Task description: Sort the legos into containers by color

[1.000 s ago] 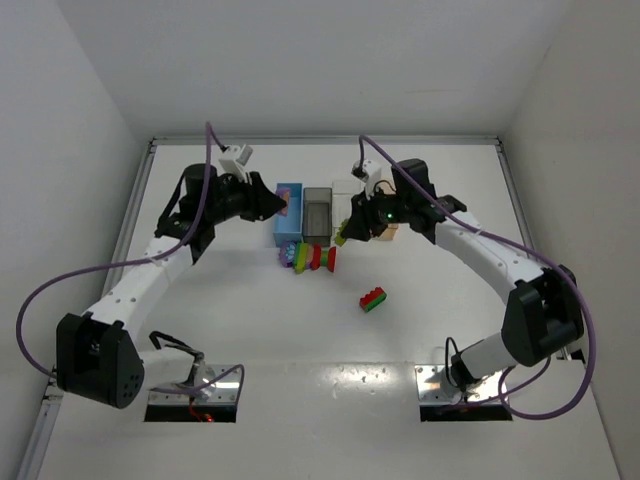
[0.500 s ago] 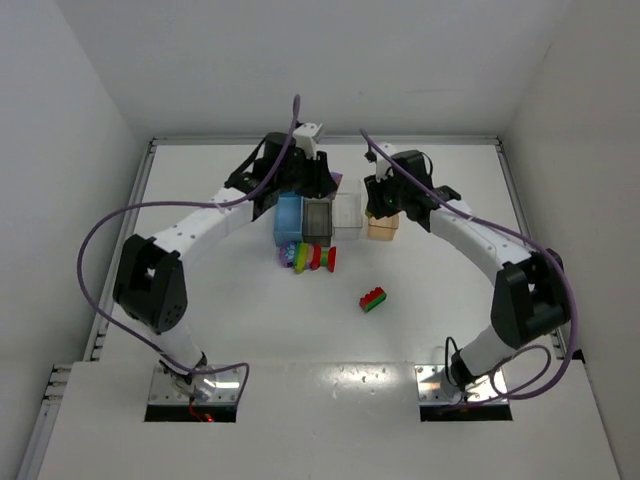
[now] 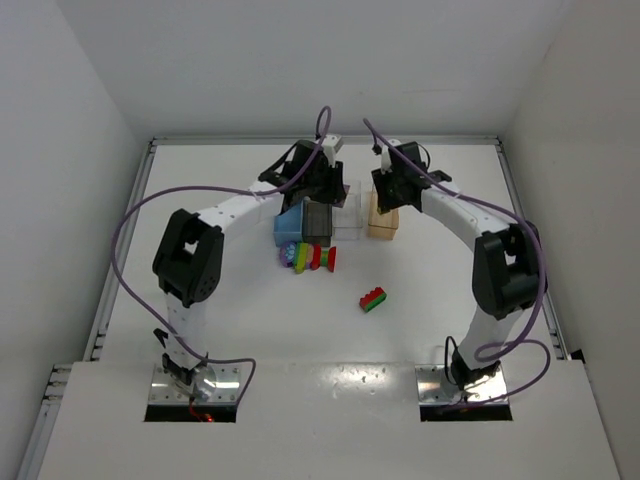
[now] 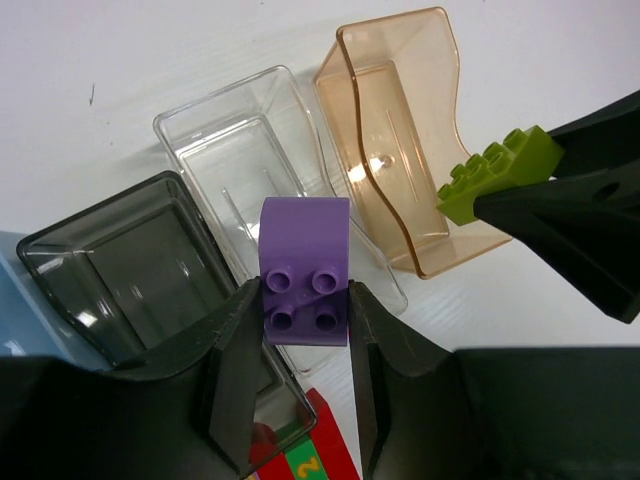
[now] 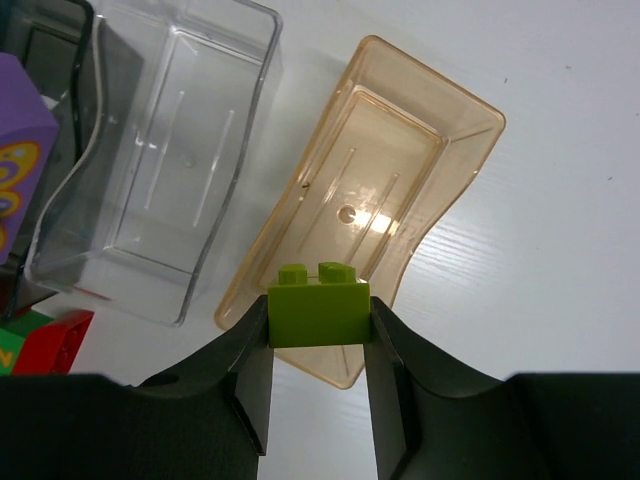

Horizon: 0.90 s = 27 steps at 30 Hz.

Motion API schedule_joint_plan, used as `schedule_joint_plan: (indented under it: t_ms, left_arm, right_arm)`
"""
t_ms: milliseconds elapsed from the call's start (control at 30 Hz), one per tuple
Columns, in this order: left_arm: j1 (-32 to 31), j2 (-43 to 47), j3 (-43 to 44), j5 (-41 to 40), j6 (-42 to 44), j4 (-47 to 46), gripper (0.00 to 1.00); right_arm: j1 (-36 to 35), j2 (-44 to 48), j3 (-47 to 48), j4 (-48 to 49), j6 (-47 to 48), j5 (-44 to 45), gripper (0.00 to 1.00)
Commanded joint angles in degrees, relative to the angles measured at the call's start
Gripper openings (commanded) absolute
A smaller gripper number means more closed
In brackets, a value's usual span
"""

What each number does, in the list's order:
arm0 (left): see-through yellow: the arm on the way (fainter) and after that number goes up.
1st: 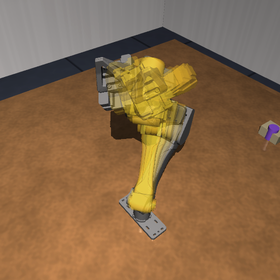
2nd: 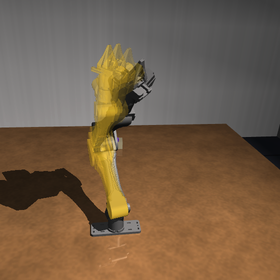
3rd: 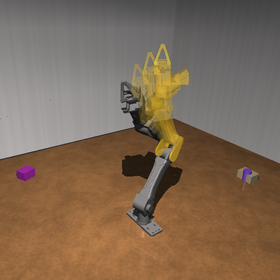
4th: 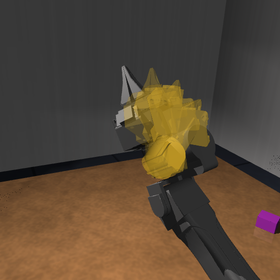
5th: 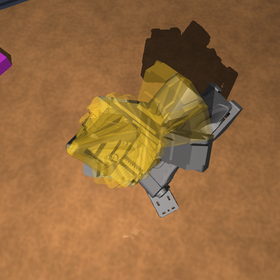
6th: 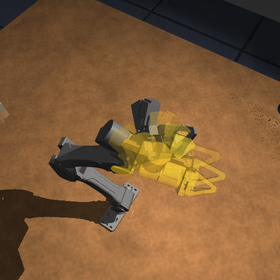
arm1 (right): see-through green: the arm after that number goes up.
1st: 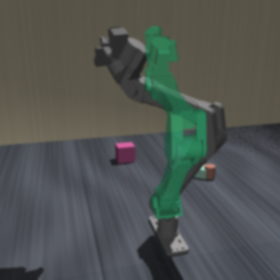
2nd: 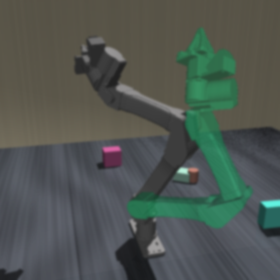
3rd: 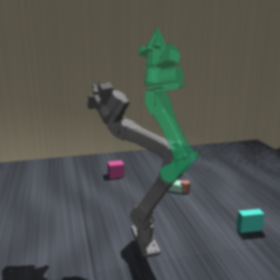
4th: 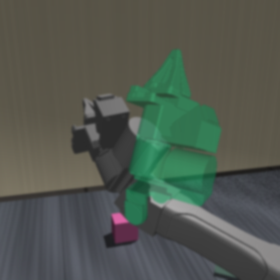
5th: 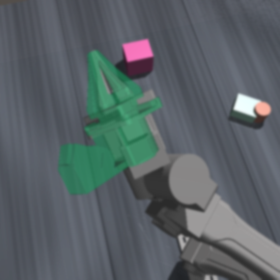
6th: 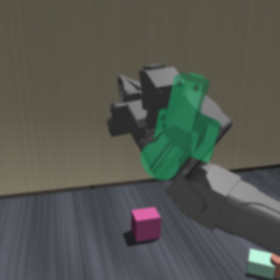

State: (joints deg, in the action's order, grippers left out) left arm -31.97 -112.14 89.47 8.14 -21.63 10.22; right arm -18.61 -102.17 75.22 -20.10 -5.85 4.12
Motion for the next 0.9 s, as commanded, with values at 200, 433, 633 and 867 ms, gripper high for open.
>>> schedule_joint_plan:
  t_ms: [200,433,633,867]
  left_arm:
    - [-1.4,-3.5,4.7,0.5,-0.5,-1.8,0.01]
    - [-1.4,-5.8,5.3,0.5,-1.0,-2.3,0.12]
    - [-2.0,-6.3,5.8,0.5,-1.0,-2.8,0.49]
    - [-2.5,-3.4,5.8,-0.1,1.1,-2.8,0.69]
  right_arm:
    - [2.1,-4.0,4.2,-1.0,-1.3,0.4,0.05]
    - [2.6,-5.7,4.2,-1.0,-1.3,-0.2,0.14]
    - [2.6,-5.7,4.2,-1.0,-1.3,-0.2,0.40]
    - [2.1,-2.1,2.0,0.8,-0.7,-2.1,0.68]
